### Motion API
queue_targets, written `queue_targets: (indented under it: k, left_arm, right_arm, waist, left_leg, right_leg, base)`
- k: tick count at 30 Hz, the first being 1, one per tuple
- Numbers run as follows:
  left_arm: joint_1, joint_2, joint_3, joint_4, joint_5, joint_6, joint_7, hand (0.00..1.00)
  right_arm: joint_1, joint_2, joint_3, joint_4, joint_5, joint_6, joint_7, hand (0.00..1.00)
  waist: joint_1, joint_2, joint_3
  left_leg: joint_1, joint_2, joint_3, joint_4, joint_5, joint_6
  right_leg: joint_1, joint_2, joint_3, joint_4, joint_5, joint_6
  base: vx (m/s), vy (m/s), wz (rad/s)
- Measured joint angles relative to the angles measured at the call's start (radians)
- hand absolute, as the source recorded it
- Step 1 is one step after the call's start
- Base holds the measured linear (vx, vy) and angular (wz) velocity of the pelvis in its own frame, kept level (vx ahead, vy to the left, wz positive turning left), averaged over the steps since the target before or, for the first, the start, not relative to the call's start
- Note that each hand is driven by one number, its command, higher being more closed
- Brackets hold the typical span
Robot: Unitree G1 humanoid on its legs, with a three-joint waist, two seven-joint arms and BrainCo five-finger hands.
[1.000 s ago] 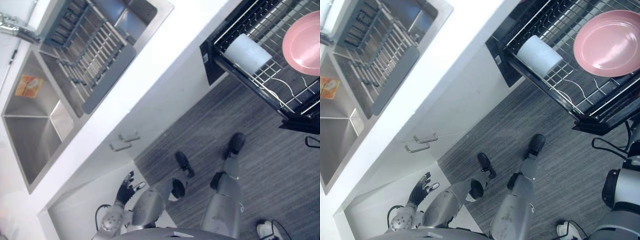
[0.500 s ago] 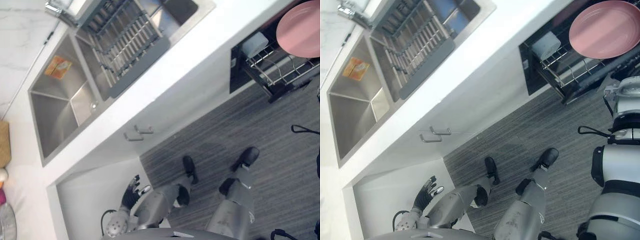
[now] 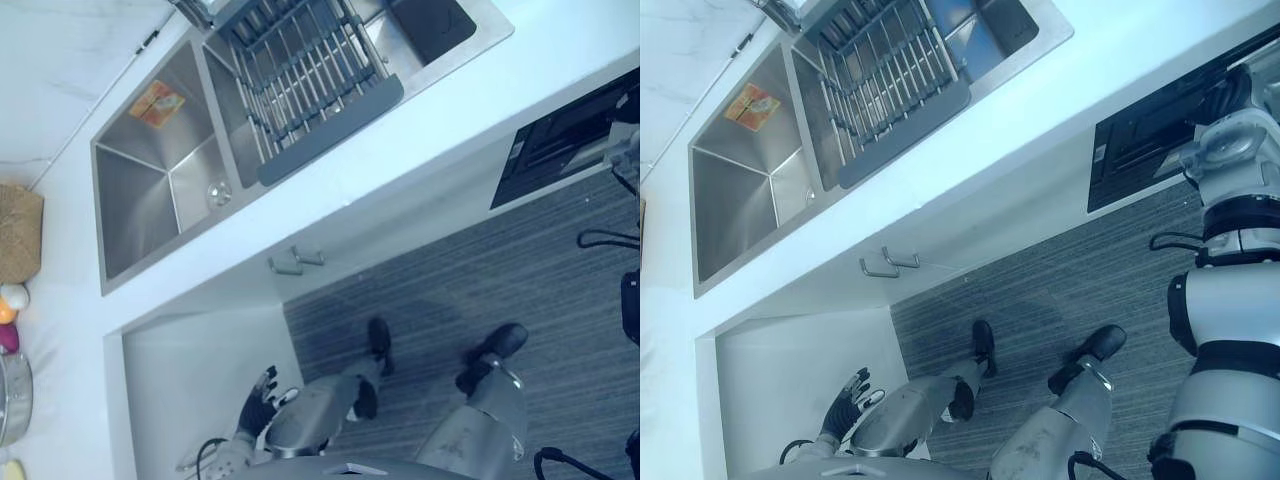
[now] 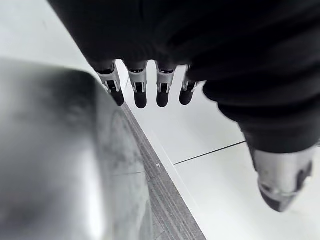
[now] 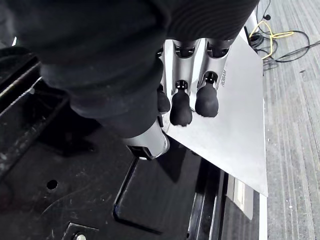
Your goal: Walk over to the sink, pick up the cup, carry it to the dishwasher, place the cup inside the dishwasher, then close the dishwasher door
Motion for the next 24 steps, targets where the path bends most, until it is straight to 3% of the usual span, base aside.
queue_targets:
  k: [4, 7, 9, 10, 11, 13, 14, 15, 16, 20, 22, 24]
  left_arm:
    - [0.001, -0.002, 0.094, -0.003, -0.053, 0.0, -0.024, 0.0]
    - [0.0, -0.003, 0.175, -0.003, -0.1, 0.002, -0.027, 0.0]
    - [0.0, -0.006, 0.242, -0.004, -0.137, 0.006, -0.036, 0.0]
    - [0.0, -0.007, 0.293, -0.002, -0.145, 0.007, -0.036, 0.0]
    - [-0.001, -0.008, 0.348, -0.002, -0.157, 0.008, -0.035, 0.0]
    - [-0.012, -0.009, 0.425, -0.002, -0.169, 0.01, -0.024, 0.0]
    - [-0.029, -0.014, 0.474, 0.002, -0.173, 0.019, -0.005, 0.0]
    - [-0.038, -0.017, 0.493, 0.004, -0.172, 0.024, 0.004, 0.0]
    - [-0.047, -0.027, 0.534, 0.011, -0.171, 0.031, 0.015, 0.0]
    - [-0.05, -0.039, 0.582, 0.085, -0.12, 0.068, 0.041, 0.0]
    - [-0.044, -0.038, 0.59, 0.133, -0.085, 0.088, 0.052, 0.0]
    - [-0.042, -0.038, 0.58, 0.178, -0.045, 0.098, 0.059, 0.0]
  right_arm:
    - [0.16, 0.012, -0.135, -0.017, -0.004, -0.102, -0.018, 0.0]
    - [0.31, 0.056, -0.309, -0.049, 0.105, -0.15, 0.001, 0.0]
    - [0.448, 0.105, -0.446, -0.054, 0.226, -0.192, 0.053, 0.0]
    - [0.547, 0.16, -0.527, -0.072, 0.285, -0.223, 0.078, 0.0]
    - [0.645, 0.234, -0.596, -0.09, 0.341, -0.253, 0.1, 0.0]
    - [0.787, 0.363, -0.689, -0.12, 0.414, -0.273, 0.116, 0.0]
    - [0.9, 0.47, -0.762, -0.121, 0.475, -0.297, 0.122, 0.0]
    - [0.947, 0.512, -0.793, -0.12, 0.507, -0.302, 0.13, 0.0]
    - [1.034, 0.597, -0.851, -0.121, 0.557, -0.312, 0.143, 0.0]
    - [1.255, 0.796, -0.897, -0.13, 0.593, -0.354, 0.162, 0.0]
    - [1.305, 0.873, -0.894, -0.135, 0.569, -0.358, 0.159, 0.0]
    - [1.327, 0.931, -0.889, -0.135, 0.527, -0.357, 0.159, 0.0]
  waist:
    - [-0.011, -0.01, 0.008]
    - [-0.027, -0.039, 0.032]
    - [-0.041, -0.077, 0.061]
    - [-0.053, -0.11, 0.087]
    - [-0.064, -0.15, 0.107]
    - [-0.078, -0.2, 0.112]
    - [-0.082, -0.245, 0.108]
    - [-0.081, -0.262, 0.106]
    - [-0.084, -0.297, 0.094]
    - [-0.104, -0.368, 0.001]
    - [-0.098, -0.395, -0.046]
    - [-0.099, -0.4, -0.083]
  left_leg:
    - [0.045, 0.027, -0.008, -0.012, -0.001, -0.01]
    - [0.067, 0.051, -0.008, -0.013, -0.01, -0.023]
    - [0.088, 0.072, -0.009, -0.013, -0.015, -0.031]
    - [0.104, 0.084, -0.009, -0.012, -0.021, -0.04]
    - [0.114, 0.098, -0.013, -0.011, -0.026, -0.046]
    - [0.118, 0.113, -0.025, -0.007, -0.037, -0.062]
    - [0.131, 0.12, -0.031, -0.006, -0.039, -0.065]
    - [0.143, 0.121, -0.03, -0.006, -0.04, -0.067]
    - [0.17, 0.121, -0.027, -0.008, -0.044, -0.071]
    - [0.264, 0.131, 0.012, -0.015, -0.082, -0.051]
    - [0.312, 0.135, 0.024, -0.033, -0.1, -0.049]
    - [0.335, 0.14, 0.01, -0.036, -0.11, -0.037]
  right_leg:
    - [0.072, 0.033, -0.036, -0.031, -0.006, 0.002]
    - [0.119, 0.066, -0.06, -0.069, -0.004, 0.007]
    - [0.164, 0.099, -0.079, -0.111, 0.006, 0.007]
    - [0.193, 0.12, -0.087, -0.136, 0.012, 0.005]
    - [0.218, 0.141, -0.102, -0.16, 0.019, 0.004]
    - [0.245, 0.171, -0.114, -0.198, 0.032, 0.007]
    - [0.273, 0.184, -0.128, -0.218, 0.037, 0.008]
    - [0.287, 0.185, -0.129, -0.22, 0.037, 0.009]
    - [0.318, 0.182, -0.128, -0.217, 0.037, 0.009]
    - [0.375, 0.131, -0.083, -0.068, 0.039, 0.006]
    - [0.369, 0.119, -0.032, 0.012, 0.055, -0.018]
    - [0.358, 0.148, 0.082, 0.031, 0.069, -0.025]
  base:
    - [0.03, -0.076, 0.08]
    - [0.04, -0.077, 0.07]
    - [0.07, -0.106, 0.03]
    - [0.08, -0.103, 0.01]
    - [0.11, -0.126, 0.03]
    - [0.13, -0.099, 0.1]
    - [0.15, -0.063, 0.12]
    - [0.18, -0.049, 0.17]
    - [0.12, -0.004, 0.12]
    - [0.11, 0.076, 0.22]
    - [0.12, 0.105, 0.0]
    - [0.11, 0.048, 0.03]
